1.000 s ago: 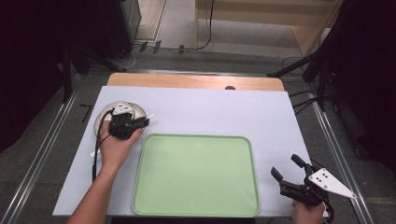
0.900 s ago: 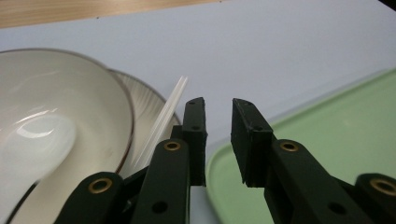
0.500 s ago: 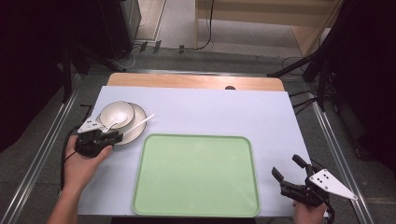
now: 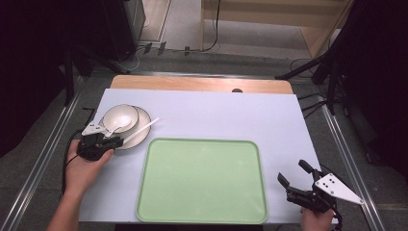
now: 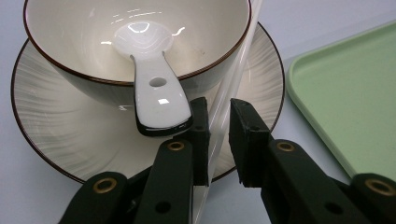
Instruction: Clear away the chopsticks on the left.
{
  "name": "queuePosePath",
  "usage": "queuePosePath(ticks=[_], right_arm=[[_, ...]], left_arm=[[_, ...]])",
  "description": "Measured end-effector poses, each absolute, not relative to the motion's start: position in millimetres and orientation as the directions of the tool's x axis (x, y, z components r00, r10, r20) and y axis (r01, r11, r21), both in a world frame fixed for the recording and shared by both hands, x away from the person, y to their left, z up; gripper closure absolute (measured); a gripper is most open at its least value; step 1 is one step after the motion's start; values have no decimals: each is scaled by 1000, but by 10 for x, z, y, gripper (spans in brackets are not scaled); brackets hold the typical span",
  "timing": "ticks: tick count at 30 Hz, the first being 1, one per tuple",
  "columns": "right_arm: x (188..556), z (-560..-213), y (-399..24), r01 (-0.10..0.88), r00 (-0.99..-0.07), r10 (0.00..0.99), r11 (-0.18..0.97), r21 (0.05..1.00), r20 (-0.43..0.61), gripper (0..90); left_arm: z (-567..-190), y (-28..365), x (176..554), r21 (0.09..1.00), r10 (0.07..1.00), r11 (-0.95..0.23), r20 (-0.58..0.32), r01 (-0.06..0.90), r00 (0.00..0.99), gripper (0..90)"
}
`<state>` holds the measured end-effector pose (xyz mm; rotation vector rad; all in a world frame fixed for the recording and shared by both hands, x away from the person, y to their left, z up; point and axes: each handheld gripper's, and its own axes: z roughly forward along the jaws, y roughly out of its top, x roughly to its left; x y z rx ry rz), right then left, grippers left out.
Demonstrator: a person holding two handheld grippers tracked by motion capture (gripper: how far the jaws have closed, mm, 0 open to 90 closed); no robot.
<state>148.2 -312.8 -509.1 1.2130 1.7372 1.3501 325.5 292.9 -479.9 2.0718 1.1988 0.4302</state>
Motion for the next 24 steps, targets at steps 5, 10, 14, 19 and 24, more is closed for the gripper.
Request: queuePosePath(ticks=[5,10,14,19,24], right_arm=[[1480,-5090,-3136,287,-387,920,56,956,62,130],[1475,-5087,-3140,285,-385,921,56,957,61,130],[1474,-5087,-3136,288,-384,921,55,956,63,130],[1480,-5092,-3132,290,-386,920,57,955,62,130],[1483,-5094,-3127,293,-387,920,60,954,61,130]], left_arm=[[-4794,2898,3257,703,848,-347,-47,621,527,794],[-4811,2848,3270,694,842,-371,-28,617,538,790],[-4842,2814,3286,680,842,-389,-12,621,540,792],[-4869,2772,3301,665,827,-424,9,614,562,801],[-4889,2737,3324,658,804,-451,7,603,594,830]])
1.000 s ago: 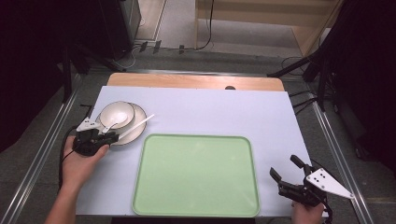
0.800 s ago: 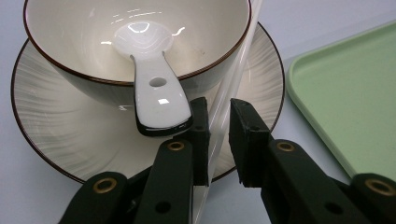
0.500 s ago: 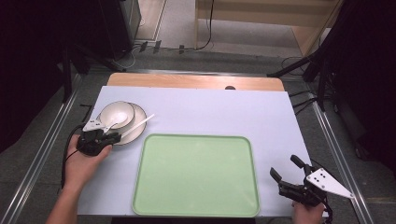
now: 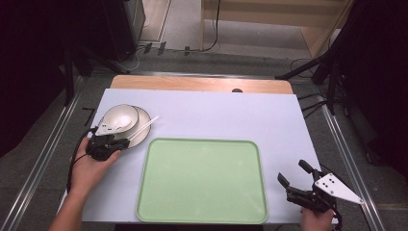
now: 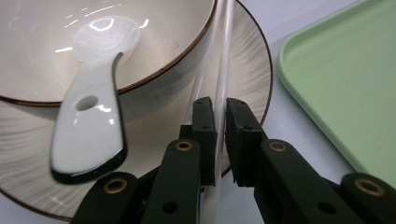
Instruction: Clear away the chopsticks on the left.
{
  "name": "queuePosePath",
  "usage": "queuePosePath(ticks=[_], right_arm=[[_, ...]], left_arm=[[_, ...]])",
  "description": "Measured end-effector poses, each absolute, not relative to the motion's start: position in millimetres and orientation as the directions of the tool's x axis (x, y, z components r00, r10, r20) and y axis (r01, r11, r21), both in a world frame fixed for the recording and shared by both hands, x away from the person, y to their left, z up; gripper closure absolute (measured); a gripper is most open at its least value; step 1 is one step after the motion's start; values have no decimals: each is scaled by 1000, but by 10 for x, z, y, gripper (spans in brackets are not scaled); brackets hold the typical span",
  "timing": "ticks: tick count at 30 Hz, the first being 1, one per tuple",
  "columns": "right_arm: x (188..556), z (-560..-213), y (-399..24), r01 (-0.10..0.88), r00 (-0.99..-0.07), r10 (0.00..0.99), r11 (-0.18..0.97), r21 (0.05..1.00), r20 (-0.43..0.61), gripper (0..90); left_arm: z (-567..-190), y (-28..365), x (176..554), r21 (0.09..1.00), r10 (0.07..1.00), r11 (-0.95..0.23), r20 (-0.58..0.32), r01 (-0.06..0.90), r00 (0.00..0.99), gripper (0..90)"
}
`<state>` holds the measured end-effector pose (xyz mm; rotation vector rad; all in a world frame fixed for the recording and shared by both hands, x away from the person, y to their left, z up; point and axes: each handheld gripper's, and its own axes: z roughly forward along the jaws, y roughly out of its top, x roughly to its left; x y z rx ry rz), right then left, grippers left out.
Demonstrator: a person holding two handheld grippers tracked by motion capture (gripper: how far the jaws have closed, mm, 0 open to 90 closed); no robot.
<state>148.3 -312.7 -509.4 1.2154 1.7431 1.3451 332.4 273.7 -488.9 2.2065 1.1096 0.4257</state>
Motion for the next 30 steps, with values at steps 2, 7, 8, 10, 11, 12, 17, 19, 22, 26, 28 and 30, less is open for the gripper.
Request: queuePosePath(ticks=[2,7,8,10,11,12,17,19,22,26,28,30], right_arm=[[1483,-5095,-3126,292,-389,919,61,955,60,130],[1484,-5096,-3124,293,-390,919,63,954,59,130],[1484,-5097,-3124,293,-391,918,62,954,60,130],[1486,-5097,-3123,293,-391,918,63,954,59,130],[1486,-5097,-3123,294,-390,919,62,954,61,130],[1486,-5097,-3123,294,-390,919,60,954,62,130],[1485,-5097,-3125,293,-390,919,60,954,62,130],[1484,-5098,-3129,293,-388,920,56,954,65,130],[1489,-5101,-3137,293,-388,919,52,955,68,130],[1485,-5098,-3146,288,-390,919,52,956,68,130],[1476,-5093,-3149,276,-402,913,52,960,66,130],[1457,-5079,-3152,261,-398,915,47,964,63,130]], left_arm=[[-4900,2724,3333,656,803,-457,13,601,596,837],[-4917,2712,3355,651,802,-460,12,604,597,844],[-4917,2709,3356,649,800,-467,20,600,600,845],[-4918,2706,3357,649,798,-470,22,598,603,852],[-4917,2704,3356,648,791,-482,33,589,611,854],[-4917,2703,3356,648,788,-489,40,584,615,855],[-4890,2693,3331,661,773,-500,49,560,632,859],[-4842,2680,3303,675,775,-489,46,552,631,859],[-4741,2641,3226,694,772,-470,26,544,635,859],[-4654,2553,3067,713,767,-454,7,535,642,859],[-4635,2496,2978,720,759,-446,-11,532,651,859],[-4630,2425,2886,718,748,-449,-24,532,664,859]])
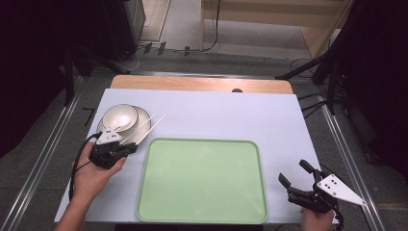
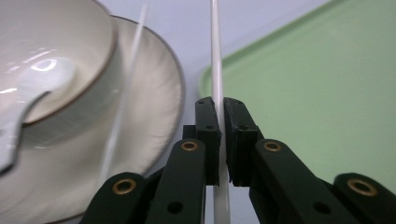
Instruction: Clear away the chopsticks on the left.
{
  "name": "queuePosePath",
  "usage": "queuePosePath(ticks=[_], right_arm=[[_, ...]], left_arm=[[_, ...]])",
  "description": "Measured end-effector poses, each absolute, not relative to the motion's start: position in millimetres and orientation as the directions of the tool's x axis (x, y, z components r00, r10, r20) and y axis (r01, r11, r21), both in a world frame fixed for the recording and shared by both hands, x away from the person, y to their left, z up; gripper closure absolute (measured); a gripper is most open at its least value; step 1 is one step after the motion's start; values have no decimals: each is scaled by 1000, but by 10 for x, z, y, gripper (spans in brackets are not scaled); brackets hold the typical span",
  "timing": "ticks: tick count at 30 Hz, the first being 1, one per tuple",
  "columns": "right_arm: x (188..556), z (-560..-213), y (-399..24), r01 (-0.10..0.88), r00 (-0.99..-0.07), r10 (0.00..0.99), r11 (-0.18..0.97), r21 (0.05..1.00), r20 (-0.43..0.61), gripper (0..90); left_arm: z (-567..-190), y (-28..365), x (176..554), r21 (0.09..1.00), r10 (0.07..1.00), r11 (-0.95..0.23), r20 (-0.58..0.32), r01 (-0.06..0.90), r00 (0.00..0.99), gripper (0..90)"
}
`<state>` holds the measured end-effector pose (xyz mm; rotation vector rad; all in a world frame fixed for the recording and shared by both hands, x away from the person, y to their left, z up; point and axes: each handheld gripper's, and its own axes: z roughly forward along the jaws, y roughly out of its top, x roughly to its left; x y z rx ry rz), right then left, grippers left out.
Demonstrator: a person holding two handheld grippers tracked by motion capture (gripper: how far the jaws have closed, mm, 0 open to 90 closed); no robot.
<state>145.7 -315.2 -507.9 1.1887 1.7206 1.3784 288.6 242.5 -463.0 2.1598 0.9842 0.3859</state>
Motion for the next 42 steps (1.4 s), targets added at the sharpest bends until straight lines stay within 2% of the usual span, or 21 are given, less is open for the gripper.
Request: queuePosePath(ticks=[12,19,31,36,40,42], right_arm=[[1448,-5066,-3144,251,-388,920,52,967,51,130],[1445,-5063,-3146,244,-387,921,51,968,49,130],[1447,-5059,-3132,238,-383,923,62,969,35,130],[1452,-5059,-3126,239,-384,923,61,969,36,130],[1447,-5055,-3118,235,-389,921,68,970,30,130],[1443,-5053,-3122,235,-385,922,66,970,31,130]], left_arm=[[-4802,2000,2514,701,738,-395,-143,594,659,857],[-5050,1820,2416,650,753,-367,-212,665,623,857],[-5187,1765,2342,644,770,-355,-209,678,602,845],[-5187,1771,2349,646,754,-355,-230,676,616,773],[-5160,1755,2359,639,751,-378,-212,670,626,742],[-5150,1753,2363,640,745,-380,-216,668,631,756]])
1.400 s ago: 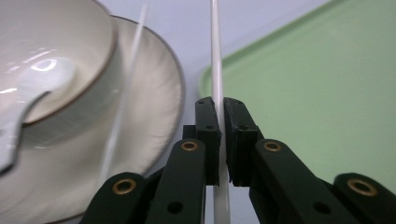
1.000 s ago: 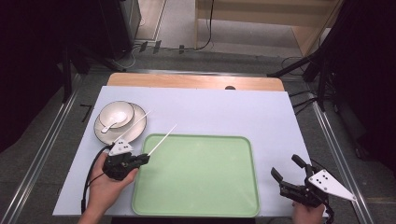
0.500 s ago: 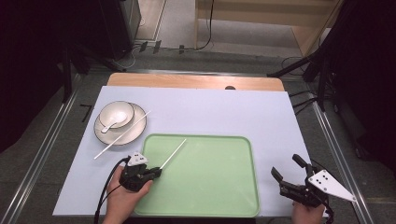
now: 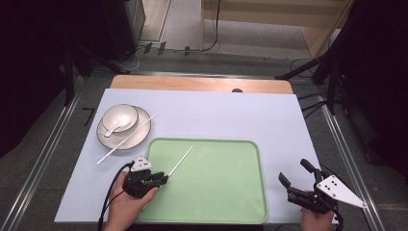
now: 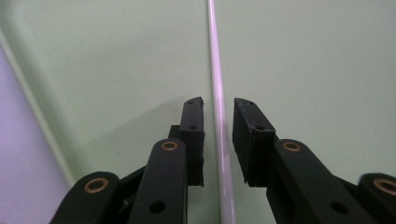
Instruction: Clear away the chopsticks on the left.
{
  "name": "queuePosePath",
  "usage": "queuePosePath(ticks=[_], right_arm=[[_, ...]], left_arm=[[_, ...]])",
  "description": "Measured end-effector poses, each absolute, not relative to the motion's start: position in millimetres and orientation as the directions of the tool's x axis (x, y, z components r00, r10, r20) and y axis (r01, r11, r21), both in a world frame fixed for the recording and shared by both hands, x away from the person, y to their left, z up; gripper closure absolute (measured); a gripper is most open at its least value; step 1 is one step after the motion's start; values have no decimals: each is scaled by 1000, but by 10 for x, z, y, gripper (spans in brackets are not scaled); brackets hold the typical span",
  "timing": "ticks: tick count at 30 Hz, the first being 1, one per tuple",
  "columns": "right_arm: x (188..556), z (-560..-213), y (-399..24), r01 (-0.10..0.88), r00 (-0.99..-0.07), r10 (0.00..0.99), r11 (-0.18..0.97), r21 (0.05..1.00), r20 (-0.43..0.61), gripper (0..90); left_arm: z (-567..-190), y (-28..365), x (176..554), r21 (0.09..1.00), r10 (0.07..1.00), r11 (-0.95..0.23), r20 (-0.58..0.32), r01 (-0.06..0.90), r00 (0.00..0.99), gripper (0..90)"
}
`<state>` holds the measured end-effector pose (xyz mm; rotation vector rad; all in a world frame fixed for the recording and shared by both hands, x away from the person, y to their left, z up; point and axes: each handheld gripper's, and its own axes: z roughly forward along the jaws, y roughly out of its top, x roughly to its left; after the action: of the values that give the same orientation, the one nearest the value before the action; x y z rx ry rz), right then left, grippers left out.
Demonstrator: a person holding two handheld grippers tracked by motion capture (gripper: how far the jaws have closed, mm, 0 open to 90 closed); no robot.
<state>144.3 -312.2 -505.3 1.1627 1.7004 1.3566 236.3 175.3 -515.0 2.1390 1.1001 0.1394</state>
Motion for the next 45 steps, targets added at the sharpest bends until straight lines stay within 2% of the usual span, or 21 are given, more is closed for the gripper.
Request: queuePosePath(ticks=[3,4,5,11,16,18,25,45], right_arm=[[1446,-5056,-3133,233,-383,923,63,971,31,130],[1448,-5059,-3144,235,-375,926,60,970,34,130],[1450,-5059,-3146,236,-373,927,56,970,38,130],[1439,-5053,-3148,231,-374,927,60,971,32,130],[1437,-5051,-3147,228,-376,926,63,972,28,130],[1437,-5055,-3152,231,-376,926,63,971,30,130],[1445,-5064,-3158,236,-377,926,59,970,36,130],[1447,-5063,-3135,235,-381,924,65,970,30,130]], left_arm=[[-5106,1725,2397,635,728,-374,-251,676,638,807],[-5081,1663,2423,638,714,-379,-259,670,650,875],[-5071,1616,2436,638,708,-391,-252,663,660,894],[-5086,1252,2557,637,677,-460,-199,618,709,900],[-5178,1168,2689,619,723,-438,-187,651,665,900],[-5185,1204,2707,622,733,-416,-203,664,649,900],[-5161,1434,2717,623,781,-391,-165,678,602,900],[-5172,1929,2688,649,820,-320,-175,690,545,900]])
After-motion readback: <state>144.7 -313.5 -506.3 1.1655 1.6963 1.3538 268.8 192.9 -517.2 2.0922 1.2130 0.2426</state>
